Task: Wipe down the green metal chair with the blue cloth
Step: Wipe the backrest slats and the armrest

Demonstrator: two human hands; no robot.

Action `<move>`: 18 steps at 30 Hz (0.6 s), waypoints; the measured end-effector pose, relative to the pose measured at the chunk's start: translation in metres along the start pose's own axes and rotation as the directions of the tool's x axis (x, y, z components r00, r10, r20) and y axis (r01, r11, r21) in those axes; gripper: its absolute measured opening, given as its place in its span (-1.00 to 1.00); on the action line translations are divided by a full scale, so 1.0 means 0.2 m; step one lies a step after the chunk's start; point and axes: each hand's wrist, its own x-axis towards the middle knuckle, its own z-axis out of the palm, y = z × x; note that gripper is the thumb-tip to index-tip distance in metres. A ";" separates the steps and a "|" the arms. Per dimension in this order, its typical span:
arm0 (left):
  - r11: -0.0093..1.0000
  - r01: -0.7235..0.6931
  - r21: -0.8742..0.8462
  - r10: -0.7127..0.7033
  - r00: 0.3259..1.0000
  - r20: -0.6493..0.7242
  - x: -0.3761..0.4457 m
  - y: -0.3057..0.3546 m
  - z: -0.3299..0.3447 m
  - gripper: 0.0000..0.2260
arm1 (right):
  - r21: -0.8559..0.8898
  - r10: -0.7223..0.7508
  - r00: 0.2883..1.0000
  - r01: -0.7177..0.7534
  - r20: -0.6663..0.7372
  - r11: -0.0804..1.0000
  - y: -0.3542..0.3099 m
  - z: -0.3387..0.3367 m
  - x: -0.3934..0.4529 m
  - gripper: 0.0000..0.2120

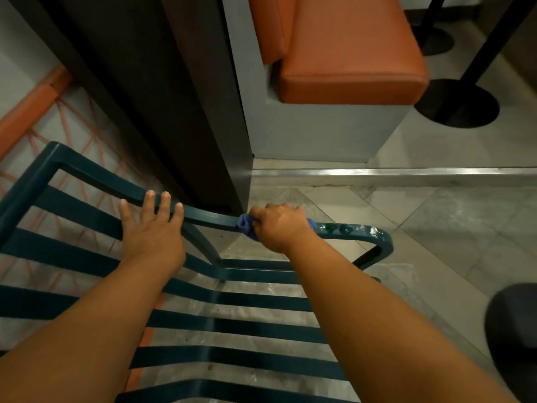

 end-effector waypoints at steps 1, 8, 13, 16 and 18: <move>0.999 -0.029 -0.021 0.029 1.000 -0.005 -0.01 0.03 0.00 -0.21 | -0.019 -0.009 1.000 0.009 -0.023 1.000 0.00 0.03 -0.03 -0.68; 0.974 -0.188 -0.128 0.196 0.979 0.057 -0.04 0.30 0.03 -0.14 | -0.043 -0.089 0.978 0.083 -0.187 0.996 0.11 0.18 -0.15 -0.56; 0.974 -0.181 -0.139 0.193 0.978 0.083 -0.02 0.29 0.03 -0.10 | 0.079 0.187 0.979 -0.181 -0.081 0.980 0.04 0.08 -0.05 -0.55; 0.973 -0.173 -0.152 0.188 0.978 0.092 -0.02 0.31 0.01 -0.11 | 0.040 0.147 0.979 -0.143 -0.139 0.989 0.00 0.13 -0.06 -0.58; 0.972 -0.172 -0.162 0.188 0.978 0.090 -0.01 0.31 0.02 -0.09 | 0.015 0.027 0.981 -0.025 -0.192 1.000 0.04 0.20 -0.13 -0.56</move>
